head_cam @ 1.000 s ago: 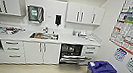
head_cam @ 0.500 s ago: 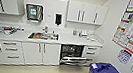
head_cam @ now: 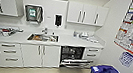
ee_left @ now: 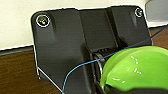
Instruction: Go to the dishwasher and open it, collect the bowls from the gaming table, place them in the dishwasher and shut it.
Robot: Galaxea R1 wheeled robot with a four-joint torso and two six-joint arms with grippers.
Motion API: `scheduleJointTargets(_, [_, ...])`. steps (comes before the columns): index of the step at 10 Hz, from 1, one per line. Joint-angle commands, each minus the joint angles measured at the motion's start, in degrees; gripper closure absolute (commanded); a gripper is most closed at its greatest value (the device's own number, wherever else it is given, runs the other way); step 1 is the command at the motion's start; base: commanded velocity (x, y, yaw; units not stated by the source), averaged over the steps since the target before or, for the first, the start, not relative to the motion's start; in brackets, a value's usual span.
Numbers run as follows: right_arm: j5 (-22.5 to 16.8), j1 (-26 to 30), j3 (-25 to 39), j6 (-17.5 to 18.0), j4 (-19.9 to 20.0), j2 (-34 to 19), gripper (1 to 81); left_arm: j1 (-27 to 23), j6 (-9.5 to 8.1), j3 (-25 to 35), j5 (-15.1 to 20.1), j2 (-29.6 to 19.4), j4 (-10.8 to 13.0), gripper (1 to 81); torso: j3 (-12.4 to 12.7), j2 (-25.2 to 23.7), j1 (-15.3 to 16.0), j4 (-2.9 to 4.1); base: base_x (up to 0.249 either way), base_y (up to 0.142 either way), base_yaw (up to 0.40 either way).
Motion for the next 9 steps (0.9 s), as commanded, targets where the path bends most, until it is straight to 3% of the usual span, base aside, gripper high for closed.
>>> scheduleJointTargets(1, [-2.4,2.5,-0.1,-0.1,-0.5,-0.3,81.1,-2.6,0.45,0.1,2.3,0.3,0.0,81.1,0.0,0.0,0.0,0.00,0.133,0.000,0.000])
scheduleJointTargets(7, [-2.5,2.4,-0.7,-0.1,-0.4,-0.1,81.1,-2.6,0.45,0.2,2.3,0.4,0.3,81.1,0.0,0.0,0.0,0.00,0.180,0.000,0.000])
scheduleJointTargets(9, [-2.5,2.4,-0.7,-0.1,-0.4,0.0,81.1,-2.6,0.45,0.2,2.3,0.3,0.3,81.1,0.0,0.0,0.0,0.00,0.194,-0.064,0.000])
